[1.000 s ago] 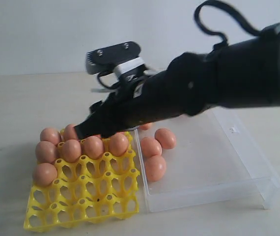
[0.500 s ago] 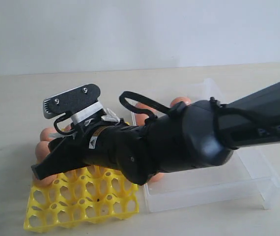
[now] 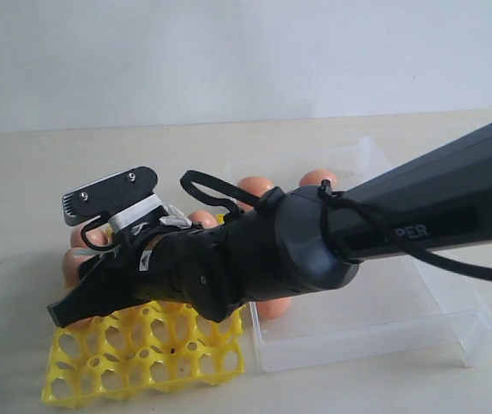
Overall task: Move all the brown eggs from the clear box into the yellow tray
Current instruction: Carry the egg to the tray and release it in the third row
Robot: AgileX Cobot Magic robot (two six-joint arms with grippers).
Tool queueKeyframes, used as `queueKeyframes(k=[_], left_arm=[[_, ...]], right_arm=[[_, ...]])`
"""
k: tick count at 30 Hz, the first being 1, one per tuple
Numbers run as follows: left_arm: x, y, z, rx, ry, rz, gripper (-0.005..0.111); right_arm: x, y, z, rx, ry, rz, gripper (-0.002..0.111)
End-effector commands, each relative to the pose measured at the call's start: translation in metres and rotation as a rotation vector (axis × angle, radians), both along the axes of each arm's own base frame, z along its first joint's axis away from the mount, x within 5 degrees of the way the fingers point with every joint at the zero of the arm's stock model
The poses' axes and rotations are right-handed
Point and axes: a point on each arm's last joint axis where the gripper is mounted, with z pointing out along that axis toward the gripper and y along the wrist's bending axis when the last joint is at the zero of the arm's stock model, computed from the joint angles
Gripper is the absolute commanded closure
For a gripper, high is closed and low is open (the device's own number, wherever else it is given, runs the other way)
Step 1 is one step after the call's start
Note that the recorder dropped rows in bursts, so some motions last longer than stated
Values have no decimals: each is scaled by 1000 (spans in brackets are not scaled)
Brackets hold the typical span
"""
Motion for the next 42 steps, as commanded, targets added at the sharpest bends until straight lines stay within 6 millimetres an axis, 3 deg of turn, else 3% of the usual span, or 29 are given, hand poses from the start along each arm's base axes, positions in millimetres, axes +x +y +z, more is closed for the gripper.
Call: queueKeyframes(k=[1,19,33,37,42], left_arm=[[0,0,2,-5,-19,-2,107],[0,0,2,-5,-19,-2,107],[0,0,2,-5,-19,-2,107],[0,0,2,-5,-19,-2,107],[0,0,2,-5,-19,-2,107]], right_arm=[[0,2,-1,-1,-8,7,108],[3,3,3,31,-45,-3,107],[3,3,3,28,-50,1,58],[3,3,3,28,-50,1,49],[4,5,9,45,-61,-2,47]])
